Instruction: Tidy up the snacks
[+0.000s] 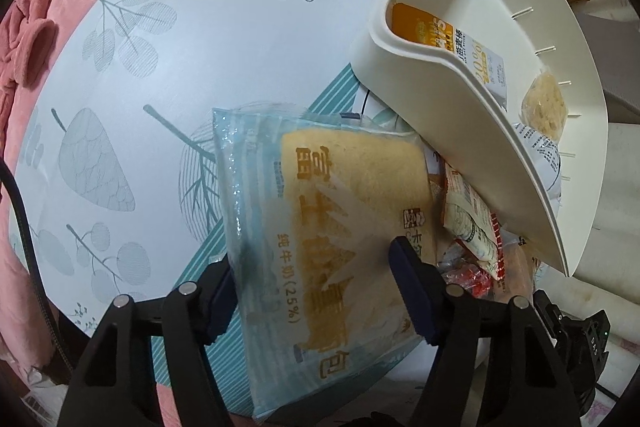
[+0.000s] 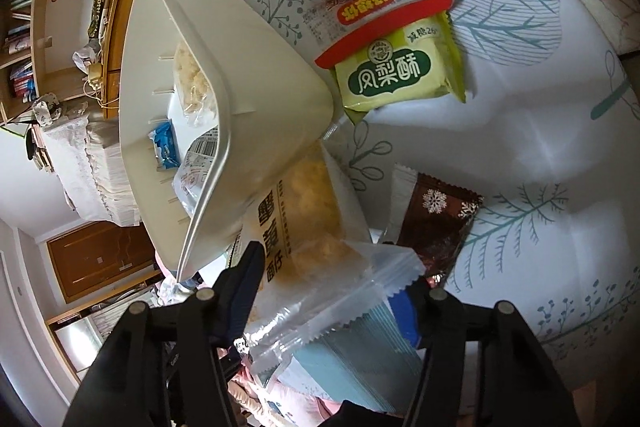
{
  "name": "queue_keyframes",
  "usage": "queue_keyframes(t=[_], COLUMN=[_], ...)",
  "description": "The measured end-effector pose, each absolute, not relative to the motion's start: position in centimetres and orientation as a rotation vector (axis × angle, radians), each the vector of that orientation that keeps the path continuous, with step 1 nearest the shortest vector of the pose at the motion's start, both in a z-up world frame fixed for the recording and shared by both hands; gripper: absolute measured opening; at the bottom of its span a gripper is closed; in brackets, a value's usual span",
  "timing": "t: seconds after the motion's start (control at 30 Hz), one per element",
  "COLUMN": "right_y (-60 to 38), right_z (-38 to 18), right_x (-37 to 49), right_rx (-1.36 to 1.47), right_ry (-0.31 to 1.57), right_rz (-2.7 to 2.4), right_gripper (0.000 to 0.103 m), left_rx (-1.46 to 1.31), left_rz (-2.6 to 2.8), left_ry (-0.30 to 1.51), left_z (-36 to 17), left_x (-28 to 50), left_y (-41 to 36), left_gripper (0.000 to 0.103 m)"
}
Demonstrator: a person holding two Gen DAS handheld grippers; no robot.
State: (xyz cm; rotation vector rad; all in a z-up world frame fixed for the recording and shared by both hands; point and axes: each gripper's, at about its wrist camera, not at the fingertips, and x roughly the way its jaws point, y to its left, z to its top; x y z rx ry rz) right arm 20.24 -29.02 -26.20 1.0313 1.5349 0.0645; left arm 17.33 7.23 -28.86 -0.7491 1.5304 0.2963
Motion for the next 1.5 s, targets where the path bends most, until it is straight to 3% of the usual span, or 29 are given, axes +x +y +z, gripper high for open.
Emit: queue_keyframes(t=[0.33,0.53,0.83,1.5], right_y=[-29.6,-30.1,-30.3,-28.0], right_z=[-25.1,-23.8,-21.6,-16.6], right_x=[19.5,18.9,17.6,15.8], right_rx=[0.997,0.962,0.904,0.760], right_ry=[1.530,1.515,1.476,1.421], right_rz=[0.090,0.110,0.163,0.370], right_gripper=[0.049,0.046,0.042,0.041], left_rx=[-0.760,-0.785,-0.790,-0.690], left_rz=[0.297,0.279,0.203,0.111], left_ry=[1.481,1.436,1.366,1.275], left_z=[-27.3,-26.2,-23.4,-15.2], left_x=[16.5,15.4,13.8,13.3], left_y=[6.3,6.5,6.4,4.4], left_gripper=[0.032,0.022,0.015,0.014])
